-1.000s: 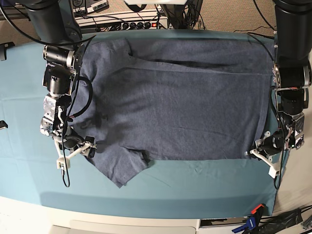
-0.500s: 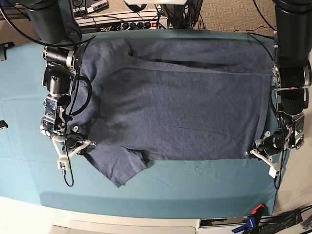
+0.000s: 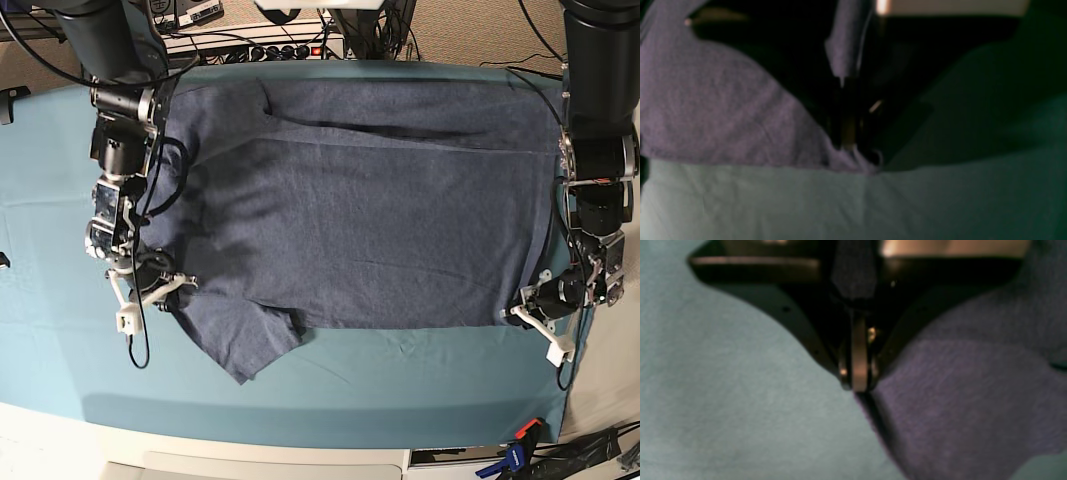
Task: Fold the T-shirt properly
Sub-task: 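Lower the collar edge onto the hem and open both grippers, then move the right gripper to the sleeve end of the folded strip and grasp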
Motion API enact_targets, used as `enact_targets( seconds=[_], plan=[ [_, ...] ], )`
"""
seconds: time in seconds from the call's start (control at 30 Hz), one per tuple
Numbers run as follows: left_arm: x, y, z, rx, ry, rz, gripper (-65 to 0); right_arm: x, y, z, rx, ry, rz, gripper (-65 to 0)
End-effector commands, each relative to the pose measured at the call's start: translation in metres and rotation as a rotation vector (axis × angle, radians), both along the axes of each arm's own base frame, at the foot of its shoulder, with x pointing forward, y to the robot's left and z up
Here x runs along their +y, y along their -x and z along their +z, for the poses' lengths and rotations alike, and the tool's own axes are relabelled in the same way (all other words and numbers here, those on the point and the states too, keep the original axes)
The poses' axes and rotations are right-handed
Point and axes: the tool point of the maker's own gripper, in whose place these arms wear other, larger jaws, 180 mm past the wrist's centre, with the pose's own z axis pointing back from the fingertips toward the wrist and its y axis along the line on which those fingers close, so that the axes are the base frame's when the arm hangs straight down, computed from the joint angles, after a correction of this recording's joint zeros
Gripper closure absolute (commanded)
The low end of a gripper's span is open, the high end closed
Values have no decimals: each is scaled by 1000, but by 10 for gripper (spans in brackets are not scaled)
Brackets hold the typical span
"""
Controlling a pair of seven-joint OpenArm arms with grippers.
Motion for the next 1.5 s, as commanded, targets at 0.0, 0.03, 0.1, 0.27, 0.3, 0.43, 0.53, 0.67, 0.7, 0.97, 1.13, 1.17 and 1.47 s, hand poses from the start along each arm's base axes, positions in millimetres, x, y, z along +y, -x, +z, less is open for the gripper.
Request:
enact_targets(
  seconds=[0.0,0.03,0.1,0.27,0.3,0.43,0.53,0.67,0.7,0.97,1.13,1.17,1.47],
  plan=[
    [4,-17,27,-73,20,2,0,-4,-1,5,7,22,11,0],
    [0,-16,28,-76,38,-13,0,-4,1,5,4,26,17,0],
    [-8,-14,31,-76,79,-42,0,-1,3,9,-13,35,41,0],
    [-17,-8,41,-82,164,-90,0,7,8,35,-72,15,84,0],
    [-13,-8,42,-83,171,-86,0,8,11,40,-82,15,96,0],
    [7,-3,54,-104,191,-79,0,7,23,58,-113,36,140,0],
    [24,3,65,-111,223,-66,0,2,34,67,-131,59,151,0],
    [43,10,80,-135,257,-65,0,3,51,66,-124,98,198,0],
    [47,12,82,-137,262,-58,0,3,56,65,-121,102,205,0],
    [61,44,58,-74,333,-14,0,0,88,49,-72,142,238,0],
    [55,67,41,-28,419,-2,0,-8,102,43,-40,172,248,0],
    [54,71,38,-18,434,-1,0,-9,105,42,-31,179,251,0],
    [49,95,22,52,476,-16,0,-3,131,47,-13,216,305,0]
  ],
)
